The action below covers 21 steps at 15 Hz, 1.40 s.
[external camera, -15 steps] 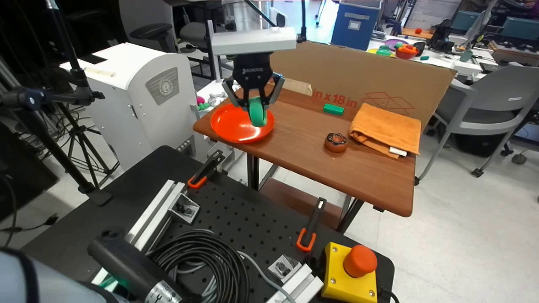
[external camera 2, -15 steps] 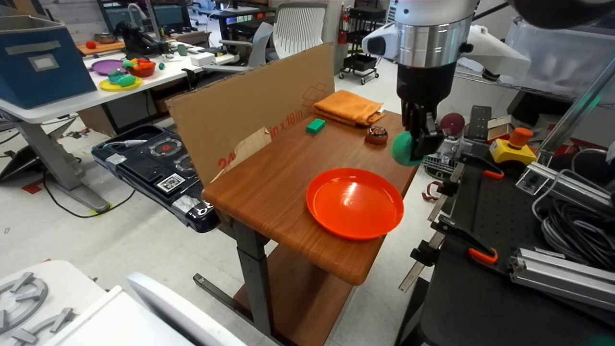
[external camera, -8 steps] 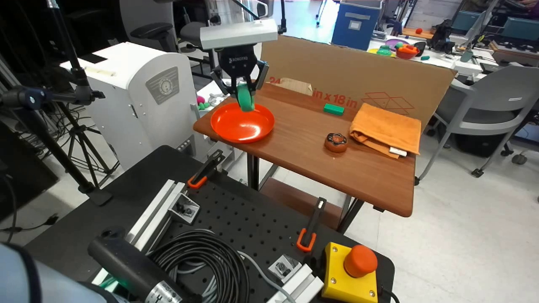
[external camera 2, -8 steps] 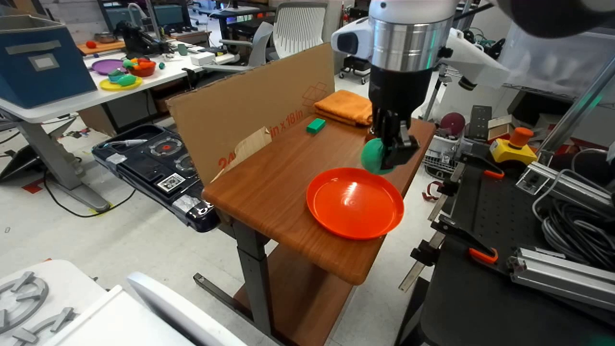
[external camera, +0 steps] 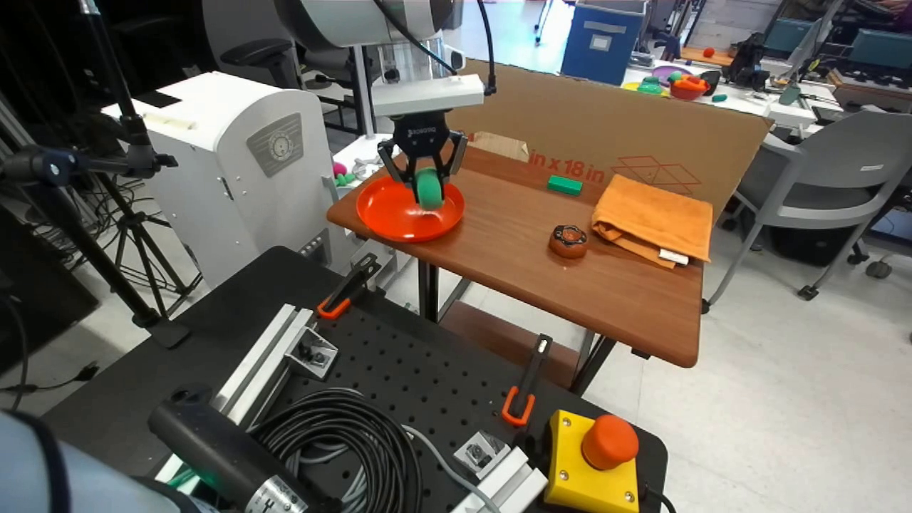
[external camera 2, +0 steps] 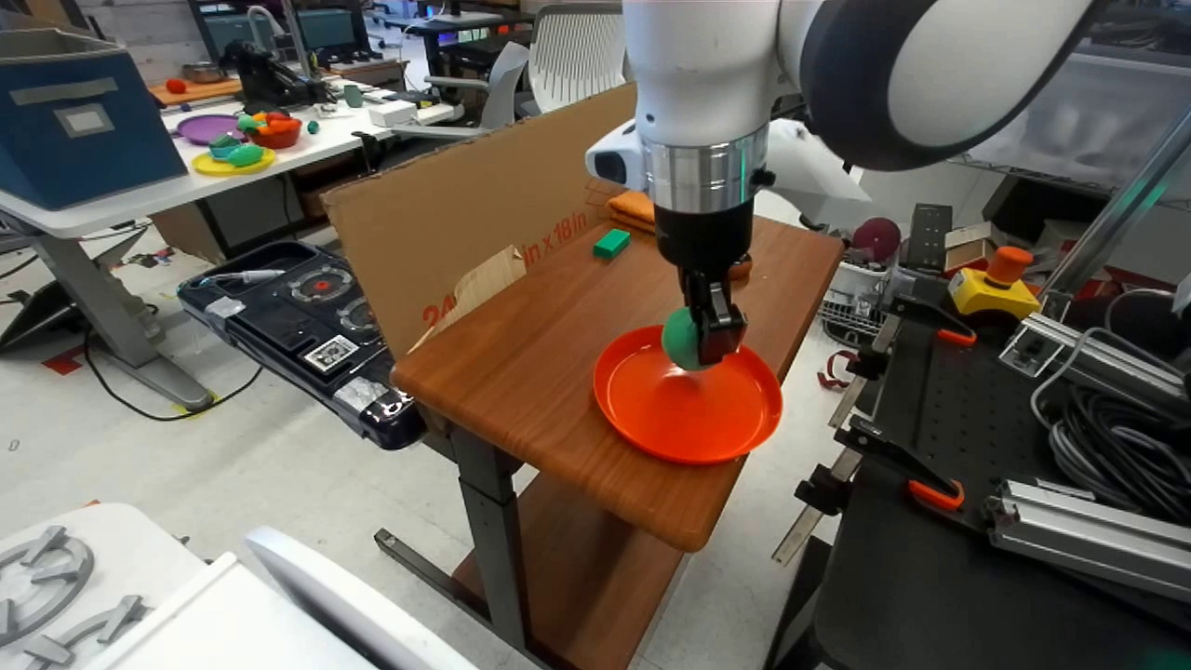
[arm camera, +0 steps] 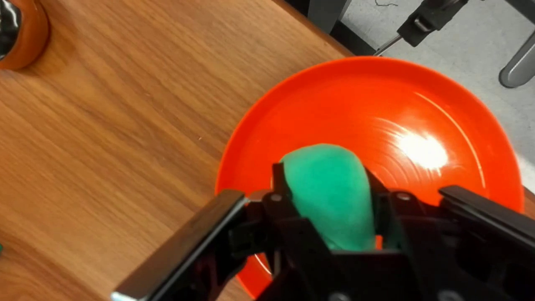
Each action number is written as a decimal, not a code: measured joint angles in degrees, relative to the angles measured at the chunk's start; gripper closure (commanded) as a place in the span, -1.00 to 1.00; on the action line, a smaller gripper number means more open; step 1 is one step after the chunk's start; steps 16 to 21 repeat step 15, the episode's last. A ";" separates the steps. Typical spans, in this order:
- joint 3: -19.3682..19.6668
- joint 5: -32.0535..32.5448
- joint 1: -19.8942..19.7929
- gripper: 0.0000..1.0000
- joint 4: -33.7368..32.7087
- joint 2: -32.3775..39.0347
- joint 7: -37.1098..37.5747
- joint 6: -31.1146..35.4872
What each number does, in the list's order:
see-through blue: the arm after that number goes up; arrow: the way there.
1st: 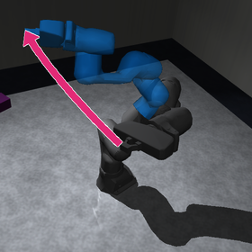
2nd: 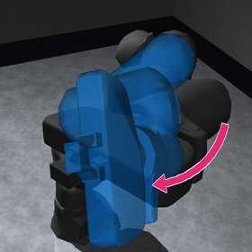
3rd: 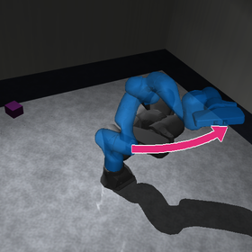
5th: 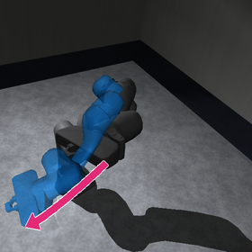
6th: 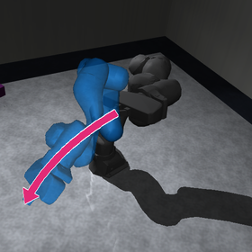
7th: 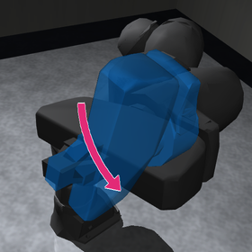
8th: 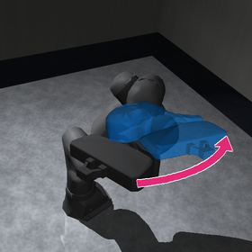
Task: Put the green plushy ball on the orange plate
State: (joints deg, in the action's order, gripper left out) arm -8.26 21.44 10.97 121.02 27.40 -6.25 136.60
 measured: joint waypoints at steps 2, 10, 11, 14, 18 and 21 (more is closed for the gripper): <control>0.28 0.09 0.21 -0.73 -1.48 1.35 0.00 -1.31; 0.44 0.35 1.23 -1.00 -2.38 1.06 1.22 -5.98; 0.72 -0.09 1.20 -1.00 -1.60 0.10 2.67 -7.10; 0.86 -0.16 1.21 -1.00 -1.23 -0.31 2.83 -7.20; 0.85 -0.16 1.31 -1.00 -1.25 -0.15 2.83 -7.19; 0.85 -0.16 1.31 -1.00 -1.25 -0.15 2.83 -7.19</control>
